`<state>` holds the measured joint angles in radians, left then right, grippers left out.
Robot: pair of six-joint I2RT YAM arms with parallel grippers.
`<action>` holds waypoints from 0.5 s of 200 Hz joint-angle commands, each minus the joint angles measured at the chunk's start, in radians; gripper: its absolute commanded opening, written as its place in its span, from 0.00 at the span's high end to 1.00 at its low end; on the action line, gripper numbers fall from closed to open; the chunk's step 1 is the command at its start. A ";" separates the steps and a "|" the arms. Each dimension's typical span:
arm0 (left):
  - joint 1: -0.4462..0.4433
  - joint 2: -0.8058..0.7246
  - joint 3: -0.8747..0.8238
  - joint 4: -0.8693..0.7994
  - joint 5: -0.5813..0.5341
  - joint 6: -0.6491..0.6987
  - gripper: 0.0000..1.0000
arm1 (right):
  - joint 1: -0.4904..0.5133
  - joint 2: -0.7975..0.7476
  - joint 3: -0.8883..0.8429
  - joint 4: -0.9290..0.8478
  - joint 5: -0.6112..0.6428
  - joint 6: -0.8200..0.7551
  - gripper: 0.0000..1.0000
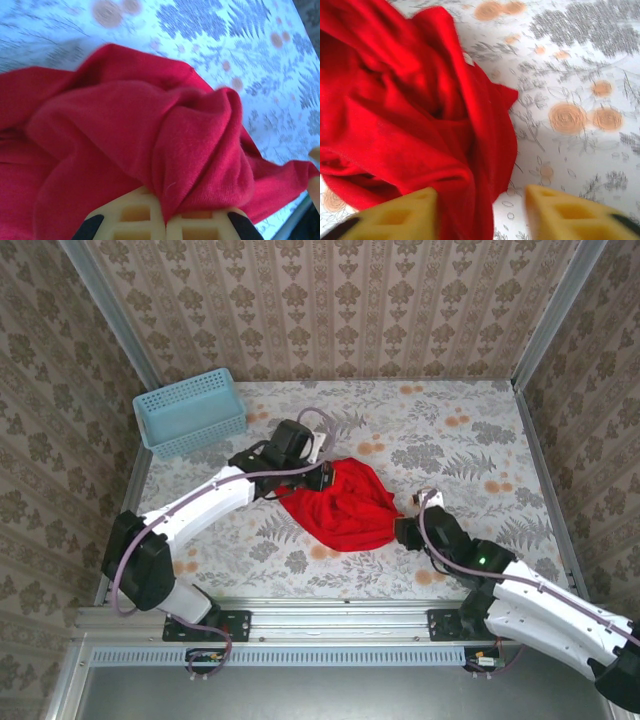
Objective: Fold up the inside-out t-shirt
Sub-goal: Turn the T-shirt inside out at the center of the table.
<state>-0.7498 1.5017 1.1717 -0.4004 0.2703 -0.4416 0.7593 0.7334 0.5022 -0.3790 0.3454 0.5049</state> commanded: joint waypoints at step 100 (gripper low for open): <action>-0.007 -0.058 -0.046 0.051 0.018 -0.030 1.00 | 0.049 0.514 0.237 0.205 -0.105 -0.122 0.21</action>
<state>-0.7578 1.4773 1.1381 -0.3668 0.2813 -0.4534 0.8017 1.1805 0.6804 -0.1936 0.1654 0.3912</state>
